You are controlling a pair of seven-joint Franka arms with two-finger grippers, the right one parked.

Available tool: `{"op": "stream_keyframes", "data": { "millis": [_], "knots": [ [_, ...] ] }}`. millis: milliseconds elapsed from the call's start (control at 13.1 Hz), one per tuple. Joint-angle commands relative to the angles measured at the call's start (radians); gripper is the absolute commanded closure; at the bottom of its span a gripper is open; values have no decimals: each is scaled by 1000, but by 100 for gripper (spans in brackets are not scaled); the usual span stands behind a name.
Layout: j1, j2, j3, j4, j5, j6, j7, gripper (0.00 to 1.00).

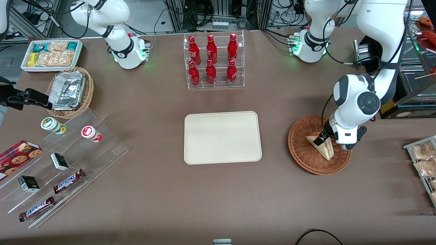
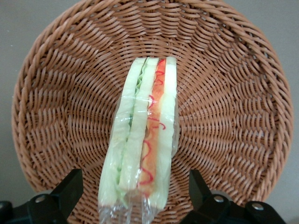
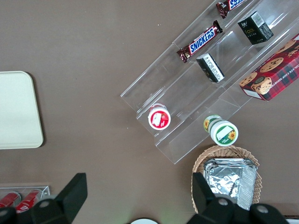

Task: Place sandwich from basket to tray
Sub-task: 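Lift the sandwich out of the basket with the left gripper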

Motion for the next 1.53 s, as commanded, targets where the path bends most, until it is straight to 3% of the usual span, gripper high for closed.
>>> {"op": "stream_keyframes", "data": {
  "millis": [0, 76, 153, 229, 763, 1068, 1449],
  "knots": [
    [-2, 28, 4, 4, 8, 37, -12, 1],
    [-2, 28, 4, 4, 10, 37, -12, 17],
    [-2, 25, 5, 3, 10, 29, -10, 64],
    [-2, 20, 5, 1, 10, 26, -3, 100],
    [-18, -64, -1, 55, 10, -138, 20, 100],
    [-134, -27, -12, 277, 5, -385, 16, 100],
    [-352, 97, -10, 438, 5, -420, 5, 100]
  ]
}}
